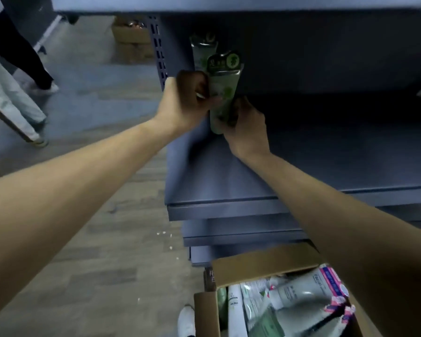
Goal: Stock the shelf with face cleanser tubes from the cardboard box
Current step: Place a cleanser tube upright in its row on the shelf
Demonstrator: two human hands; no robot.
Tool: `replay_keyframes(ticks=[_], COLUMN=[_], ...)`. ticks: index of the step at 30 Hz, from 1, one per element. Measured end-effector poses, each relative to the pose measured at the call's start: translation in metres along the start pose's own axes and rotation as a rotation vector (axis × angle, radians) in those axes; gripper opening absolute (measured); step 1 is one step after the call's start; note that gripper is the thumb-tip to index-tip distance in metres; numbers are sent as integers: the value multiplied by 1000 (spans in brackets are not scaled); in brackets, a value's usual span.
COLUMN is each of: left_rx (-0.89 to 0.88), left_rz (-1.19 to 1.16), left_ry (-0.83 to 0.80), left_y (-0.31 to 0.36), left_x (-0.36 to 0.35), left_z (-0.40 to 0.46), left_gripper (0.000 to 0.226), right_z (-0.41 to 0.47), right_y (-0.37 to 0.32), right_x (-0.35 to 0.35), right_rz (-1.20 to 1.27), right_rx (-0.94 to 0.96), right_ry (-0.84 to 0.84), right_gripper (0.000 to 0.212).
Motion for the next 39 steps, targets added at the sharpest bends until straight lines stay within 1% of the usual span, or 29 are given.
replay_keyframes(ticks=[2,6,9,11,16,19,23,29,32,39], left_rx=[5,48,104,143,156,142,118,96,105,60], left_rz=[17,17,-64,-134,-146,-130,-106,-106,-117,-45], left_ry=[13,15,40,47,33,17,2,3,11,6], left_y=[-11,-32,-39,-42,-50,-54,-57,-61,-65,-75], left_x=[2,-4,-10,-12,-8,-9,-5,-6,-6,-5], left_z=[5,11,12,15,23,26,31,36,38,46], left_gripper=[35,35,26,25,21,18,20,17,19,27], right_z=[9,24,31,35,43,49,55,63,66,74], right_y=[-3,-1,4,6,0,-3,-4,-6,-8,-11], right_x=[-9,-20,-29,-31,-33,-37,-43,-47,-49,-50], right_rz=[8,-59,-64,-61,-114,-122,-96,-102,-120,-120], right_rx=[2,-1,7,4,-12,-19,-13,-21,-15,-3], right_ry=[-20,-28,-37,-27,-35,-28,4,16,12,26], right_gripper=[37,38,40,37,36,36,38,35,35,31])
Point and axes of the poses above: each hand's wrist, its own z-axis towards the middle knuckle, its own x-axis out of the back of the hand, y = z × x, the point moved 6 cm from there along z, towards the middle knuckle, and after that the axes turned 14 degrees about -x, right-handed, at the moved point
